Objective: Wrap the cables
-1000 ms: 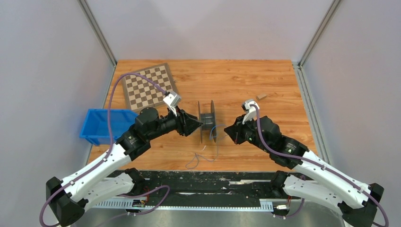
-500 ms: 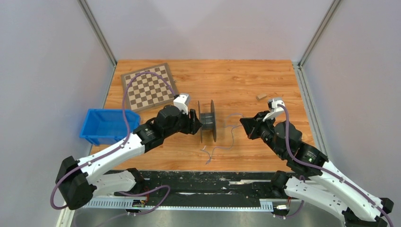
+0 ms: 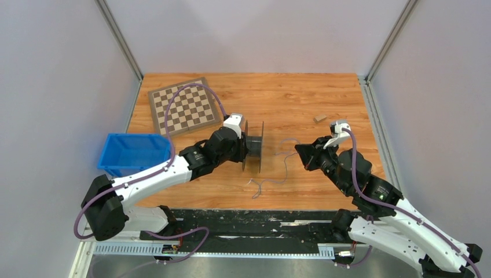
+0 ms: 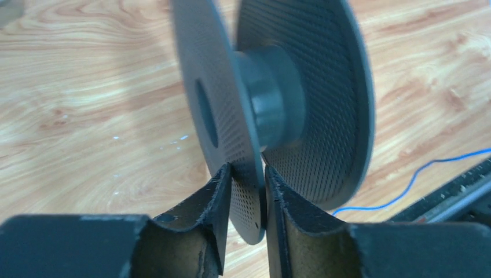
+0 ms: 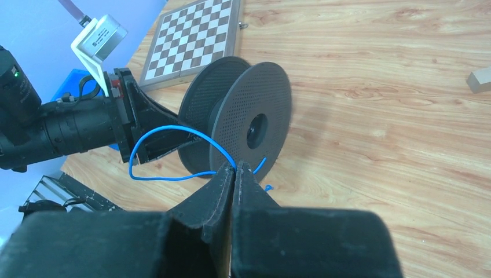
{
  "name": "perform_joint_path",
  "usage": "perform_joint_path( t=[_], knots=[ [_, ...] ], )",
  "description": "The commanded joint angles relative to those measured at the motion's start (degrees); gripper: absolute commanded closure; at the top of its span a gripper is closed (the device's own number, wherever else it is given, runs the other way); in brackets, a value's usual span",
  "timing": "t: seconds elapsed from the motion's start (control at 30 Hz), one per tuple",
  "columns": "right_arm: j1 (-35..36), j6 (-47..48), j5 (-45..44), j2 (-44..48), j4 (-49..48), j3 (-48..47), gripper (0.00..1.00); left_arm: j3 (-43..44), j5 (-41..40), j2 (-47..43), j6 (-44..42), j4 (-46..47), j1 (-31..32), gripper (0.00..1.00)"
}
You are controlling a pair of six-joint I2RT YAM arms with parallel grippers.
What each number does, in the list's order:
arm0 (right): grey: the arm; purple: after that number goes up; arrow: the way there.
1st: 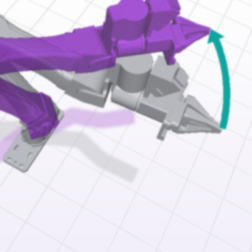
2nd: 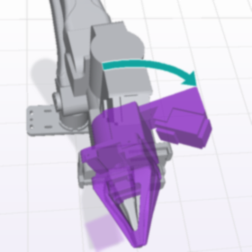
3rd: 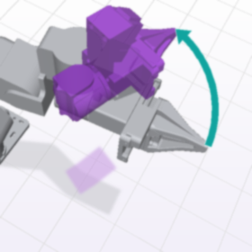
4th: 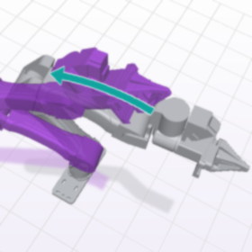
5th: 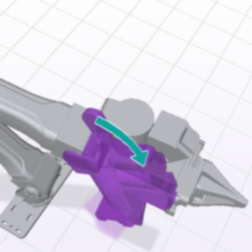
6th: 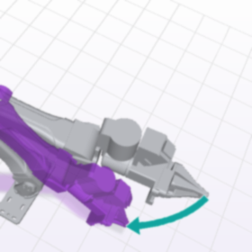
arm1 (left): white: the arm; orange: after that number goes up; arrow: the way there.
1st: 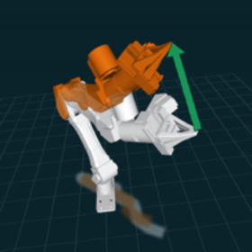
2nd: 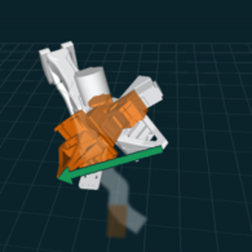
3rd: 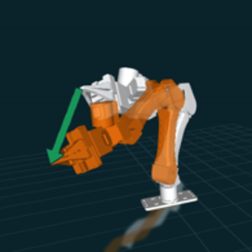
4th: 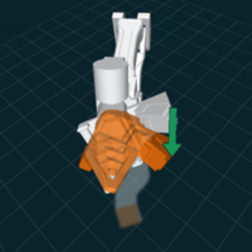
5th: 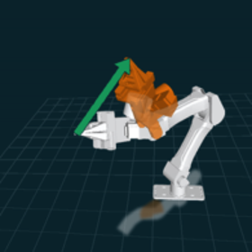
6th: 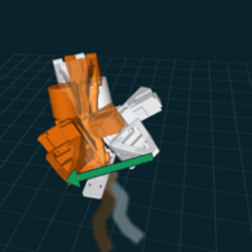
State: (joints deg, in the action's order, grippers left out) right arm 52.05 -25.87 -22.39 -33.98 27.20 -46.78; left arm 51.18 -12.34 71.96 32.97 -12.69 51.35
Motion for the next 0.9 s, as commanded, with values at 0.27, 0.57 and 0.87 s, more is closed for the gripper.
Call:
perform_joint_path(
  t=[0.27, 0.57, 0.87],
  knots=[
    [-0.1, 3.0, 15.6, -3.2, -18.5, 5.6, 1.00, 5.5, -7.4, -1.1, -19.5, 0.1, 0.0, 1.00],
    [-0.1, 4.5, 15.1, -8.4, -24.6, 5.4, 1.00, 3.3, -2.3, -2.0, -25.2, 1.5, -0.5, 0.81],
    [-0.1, 2.5, 16.0, -11.2, -25.7, 5.6, 1.00, -0.1, -1.8, -6.6, -24.7, 3.4, -2.2, 0.60]
  ],
)
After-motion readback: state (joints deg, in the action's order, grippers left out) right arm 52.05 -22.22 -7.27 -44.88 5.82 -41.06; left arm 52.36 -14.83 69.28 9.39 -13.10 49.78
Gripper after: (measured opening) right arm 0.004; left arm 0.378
